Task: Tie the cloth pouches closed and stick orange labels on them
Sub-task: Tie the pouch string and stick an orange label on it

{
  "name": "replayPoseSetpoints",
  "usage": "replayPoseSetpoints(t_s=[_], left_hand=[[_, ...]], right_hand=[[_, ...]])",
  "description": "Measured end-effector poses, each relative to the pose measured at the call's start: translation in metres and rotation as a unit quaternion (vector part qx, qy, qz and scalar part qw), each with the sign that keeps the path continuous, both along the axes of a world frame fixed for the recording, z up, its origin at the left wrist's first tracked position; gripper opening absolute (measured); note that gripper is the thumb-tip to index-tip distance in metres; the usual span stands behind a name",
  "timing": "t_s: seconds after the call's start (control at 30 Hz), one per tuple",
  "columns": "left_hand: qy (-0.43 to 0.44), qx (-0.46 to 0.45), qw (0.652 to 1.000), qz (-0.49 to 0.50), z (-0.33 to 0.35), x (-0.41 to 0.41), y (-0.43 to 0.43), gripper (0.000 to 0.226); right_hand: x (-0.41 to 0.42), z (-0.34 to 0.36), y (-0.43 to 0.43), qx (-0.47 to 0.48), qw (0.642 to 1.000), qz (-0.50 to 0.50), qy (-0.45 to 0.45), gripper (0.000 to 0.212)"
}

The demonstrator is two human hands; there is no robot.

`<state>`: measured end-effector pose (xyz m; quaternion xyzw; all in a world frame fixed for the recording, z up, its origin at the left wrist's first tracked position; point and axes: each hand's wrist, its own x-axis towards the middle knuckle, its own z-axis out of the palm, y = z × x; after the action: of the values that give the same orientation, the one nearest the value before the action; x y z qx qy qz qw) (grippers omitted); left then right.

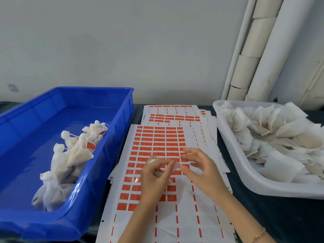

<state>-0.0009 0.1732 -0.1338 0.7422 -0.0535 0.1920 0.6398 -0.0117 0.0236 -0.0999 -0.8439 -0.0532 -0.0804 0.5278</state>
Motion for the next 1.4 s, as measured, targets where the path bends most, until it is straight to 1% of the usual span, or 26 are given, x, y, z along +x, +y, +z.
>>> replayPoseSetpoints(t_s=[0.07, 0.13, 0.27, 0.33, 0.43, 0.53, 0.57, 0.63, 0.7, 0.8, 0.93, 1.03, 1.07, 1.23, 1.4], left_hand=[[0.002, 0.005, 1.0, -0.02, 0.0, 0.0, 0.0, 0.015], [0.006, 0.008, 1.0, -0.029, 0.001, 0.0, -0.001, 0.015], [0.0, -0.007, 0.998, -0.066, 0.004, 0.001, -0.002, 0.021], [0.013, -0.019, 0.996, -0.086, 0.006, 0.0, -0.001, 0.025], [0.067, -0.019, 0.994, -0.088, 0.011, -0.001, 0.001, 0.032], [0.111, -0.038, 0.989, -0.085, 0.016, -0.001, 0.001, 0.034], [0.112, -0.04, 0.989, -0.086, 0.017, -0.001, 0.001, 0.034], [0.106, -0.04, 0.99, -0.086, 0.017, 0.0, 0.001, 0.035], [0.102, -0.038, 0.991, -0.084, 0.015, 0.001, 0.0, 0.037], [0.1, -0.02, 0.991, -0.084, 0.013, 0.002, 0.001, 0.038], [0.1, 0.011, 0.992, -0.081, 0.008, 0.003, 0.001, 0.034], [0.089, 0.049, 0.993, -0.068, 0.003, 0.002, 0.0, 0.011], [0.082, 0.061, 0.993, -0.064, 0.001, 0.002, -0.001, 0.01], [0.07, 0.056, 0.995, -0.047, 0.0, 0.004, -0.002, 0.008], [0.045, 0.056, 0.994, -0.08, -0.001, 0.001, -0.003, 0.005]], right_hand=[[0.006, -0.003, 0.007, 0.006, 1.0, 0.018, 0.01, 0.032], [0.009, -0.006, 0.008, 0.017, 1.0, 0.011, 0.001, 0.025], [0.015, -0.007, 0.008, 0.034, 0.999, -0.004, -0.014, 0.029], [0.019, -0.005, 0.008, 0.044, 0.998, -0.023, -0.028, 0.031], [0.025, -0.003, 0.006, 0.129, 0.991, -0.038, -0.014, 0.029], [0.024, -0.01, 0.007, 0.234, 0.971, -0.015, 0.045, 0.022], [0.023, -0.014, 0.008, 0.249, 0.966, -0.002, 0.061, 0.023], [0.022, -0.018, 0.007, 0.236, 0.969, 0.02, 0.07, 0.034], [0.022, -0.018, 0.007, 0.206, 0.974, 0.047, 0.083, 0.039], [0.021, -0.02, 0.008, 0.188, 0.974, 0.073, 0.108, 0.047], [0.02, -0.02, 0.009, 0.18, 0.978, 0.048, 0.097, 0.042], [0.021, -0.022, 0.008, 0.209, 0.975, 0.015, 0.076, 0.043], [0.022, -0.022, 0.007, 0.219, 0.973, 0.01, 0.072, 0.044], [0.024, -0.026, 0.004, 0.231, 0.97, 0.006, 0.068, 0.043], [0.025, -0.028, 0.002, 0.249, 0.966, -0.011, 0.072, 0.041]])
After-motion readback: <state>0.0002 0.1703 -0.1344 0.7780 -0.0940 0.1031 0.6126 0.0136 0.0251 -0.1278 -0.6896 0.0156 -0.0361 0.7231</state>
